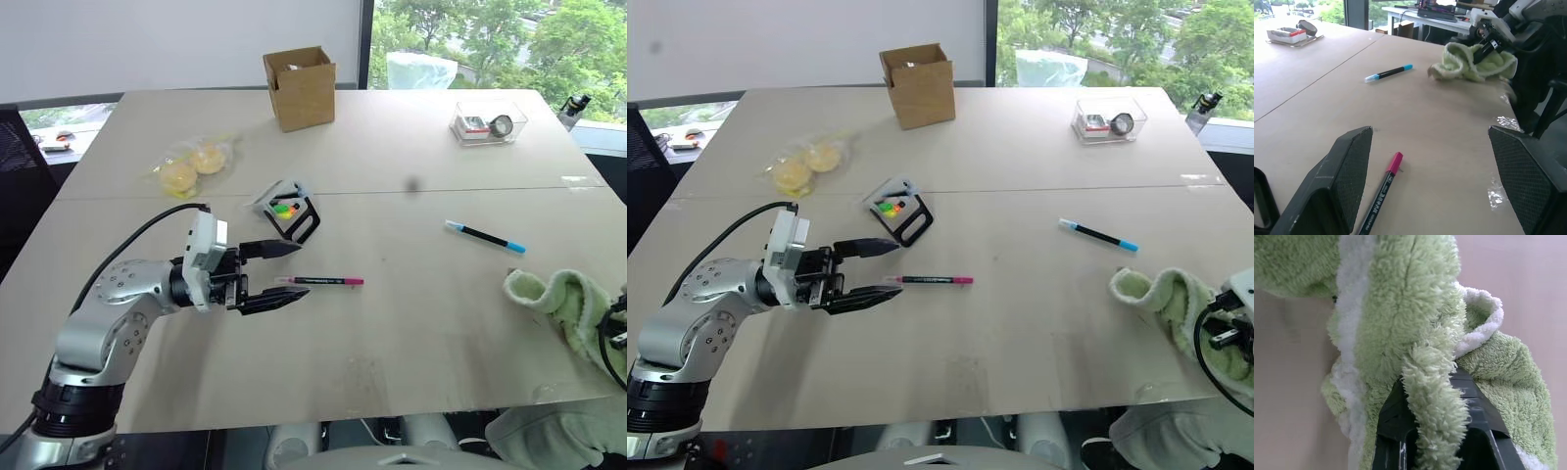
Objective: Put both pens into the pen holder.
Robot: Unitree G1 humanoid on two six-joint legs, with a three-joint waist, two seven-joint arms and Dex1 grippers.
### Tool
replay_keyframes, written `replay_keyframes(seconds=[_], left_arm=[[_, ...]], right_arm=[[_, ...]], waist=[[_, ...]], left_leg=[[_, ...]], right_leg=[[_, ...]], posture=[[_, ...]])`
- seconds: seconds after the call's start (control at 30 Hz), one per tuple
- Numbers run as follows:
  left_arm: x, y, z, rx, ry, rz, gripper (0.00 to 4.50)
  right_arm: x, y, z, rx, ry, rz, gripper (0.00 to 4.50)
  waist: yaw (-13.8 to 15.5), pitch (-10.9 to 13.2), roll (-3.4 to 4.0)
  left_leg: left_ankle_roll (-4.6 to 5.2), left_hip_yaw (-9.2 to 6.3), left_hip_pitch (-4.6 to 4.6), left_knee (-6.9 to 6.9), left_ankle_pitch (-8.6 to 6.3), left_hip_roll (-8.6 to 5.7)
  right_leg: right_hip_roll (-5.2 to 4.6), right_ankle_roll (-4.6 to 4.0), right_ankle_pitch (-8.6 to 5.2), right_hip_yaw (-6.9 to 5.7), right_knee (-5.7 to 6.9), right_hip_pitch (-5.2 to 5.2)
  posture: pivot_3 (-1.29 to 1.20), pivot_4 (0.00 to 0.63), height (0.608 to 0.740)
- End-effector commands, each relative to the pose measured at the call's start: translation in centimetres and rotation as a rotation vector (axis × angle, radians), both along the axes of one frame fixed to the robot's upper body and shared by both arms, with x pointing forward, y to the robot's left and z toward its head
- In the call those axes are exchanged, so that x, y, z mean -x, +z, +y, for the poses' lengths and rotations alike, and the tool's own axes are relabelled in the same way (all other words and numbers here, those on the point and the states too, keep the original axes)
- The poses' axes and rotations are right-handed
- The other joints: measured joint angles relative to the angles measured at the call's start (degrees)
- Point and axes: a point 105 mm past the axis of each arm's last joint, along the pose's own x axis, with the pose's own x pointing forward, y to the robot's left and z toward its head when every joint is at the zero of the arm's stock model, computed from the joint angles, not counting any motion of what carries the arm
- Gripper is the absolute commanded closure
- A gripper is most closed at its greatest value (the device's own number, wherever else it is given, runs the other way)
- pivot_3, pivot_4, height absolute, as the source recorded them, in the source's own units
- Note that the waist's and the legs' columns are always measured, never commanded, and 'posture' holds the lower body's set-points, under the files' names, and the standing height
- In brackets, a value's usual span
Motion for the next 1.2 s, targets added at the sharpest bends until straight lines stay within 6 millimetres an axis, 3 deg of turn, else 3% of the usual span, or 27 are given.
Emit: replay_keyframes(seconds=[0.03, 0.2, 0.27, 0.4, 0.47, 0.6, 0.73, 0.83, 0.97, 1.13, 1.2], left_arm=[[-0.2, 0.3, -0.1, -0.017, 0.008, -0.050, 0.56], [-0.4, -0.2, -0.3, -0.036, 0.029, -0.072, 0.56], [-0.5, -0.3, -0.4, -0.046, 0.041, -0.085, 0.56], [-0.7, 0.0, -0.8, -0.024, 0.041, -0.096, 0.56], [-0.8, 0.2, -0.9, -0.012, 0.032, -0.100, 0.56], [-0.9, 0.3, -1.3, -0.007, 0.009, -0.099, 0.56], [-1.1, 0.4, -1.6, -0.004, -0.006, -0.102, 0.56], [-1.1, 0.7, -1.8, 0.002, -0.005, -0.106, 0.56], [-0.5, 1.2, -2.3, 0.021, -0.010, -0.117, 0.56], [0.6, 2.1, -2.7, 0.033, -0.031, -0.139, 0.56], [0.8, 2.4, -2.8, 0.037, -0.032, -0.143, 0.56]], right_arm=[[-1.3, 1.3, 0.3, -0.007, 0.027, -0.069, 3.23], [-1.9, 3.1, 0.7, 0.032, 0.077, -0.157, 0.98], [-1.6, 5.0, 2.4, -0.016, 0.174, -0.233, 0.11], [0.2, 7.9, 6.4, -0.175, 0.384, -0.280, 0.04], [-0.2, 10.2, 8.3, -0.217, 0.458, -0.337, 0.04], [-4.6, 11.4, 9.8, -0.129, 0.457, -0.336, 0.04], [-8.5, 10.5, 11.3, -0.092, 0.488, -0.226, 0.04], [-12.1, 7.9, 12.0, -0.061, 0.504, -0.100, 0.04], [-14.9, 6.0, 11.7, -0.051, 0.515, -0.014, 0.04], [-16.6, 2.9, 10.8, 0.019, 0.535, 0.128, 0.04], [-16.6, 2.0, 10.1, 0.052, 0.543, 0.184, 0.88]], waist=[[0.0, 0.0, 0.00], [0.2, 0.0, 0.00], [0.3, 0.0, 0.01], [0.2, 0.0, 0.05], [-0.1, 0.0, 0.01], [-0.6, 0.1, -0.03], [-0.5, 0.1, -0.12], [-0.8, 0.1, -0.08], [-0.5, 0.1, -0.09], [0.0, 0.2, -0.03], [0.1, 0.2, -0.03]], left_leg=[[0.00, -0.01, 0.00, 0.00, 0.00, 0.00], [-0.01, -0.05, -0.02, -0.02, 0.00, 0.02], [-0.01, -0.05, -0.05, -0.02, 0.00, 0.00], [-0.01, -0.05, -0.04, -0.03, 0.00, 0.00], [-0.01, -0.08, -0.03, -0.03, 0.00, 0.04], [0.01, 0.07, 0.15, 0.03, 0.00, 0.06], [0.00, 0.05, 0.25, 0.02, 0.00, 0.10], [-0.01, 0.09, -0.05, 0.00, 0.01, 0.08], [-0.22, 0.14, -0.23, -0.05, 0.14, -0.05], [-0.09, 0.29, -0.33, -0.08, 0.04, -0.20], [-0.08, 0.30, -0.33, -0.07, 0.03, -0.25]], right_leg=[[0.02, 0.00, 0.00, -0.01, 0.00, 0.00], [0.04, 0.07, 0.04, -0.03, 0.00, 0.00], [0.01, 0.10, 0.04, -0.04, 0.00, 0.00], [0.01, 0.24, 0.11, -0.04, -0.01, 0.01], [0.02, 0.25, 0.11, -0.06, -0.01, 0.02], [-0.15, -0.06, 0.08, 0.11, 0.02, 0.04], [-0.17, -0.15, 0.12, 0.12, 0.02, 0.00], [-0.11, -0.37, 0.25, 0.15, 0.02, -0.23], [0.06, -0.03, 0.31, 0.18, 0.00, -0.35], [-0.10, 0.23, 0.18, 0.30, -0.04, -0.43], [-0.15, 0.24, 0.17, 0.29, -0.04, -0.43]], posture=[[0.00, 0.150, 0.740], [0.00, 0.150, 0.740], [0.00, 0.150, 0.740], [0.00, 0.150, 0.740], [0.00, 0.150, 0.740], [0.00, 0.150, 0.740], [0.00, 0.150, 0.740], [0.00, 0.150, 0.740], [0.00, 0.150, 0.740], [0.00, 0.150, 0.740], [0.00, 0.150, 0.740]])
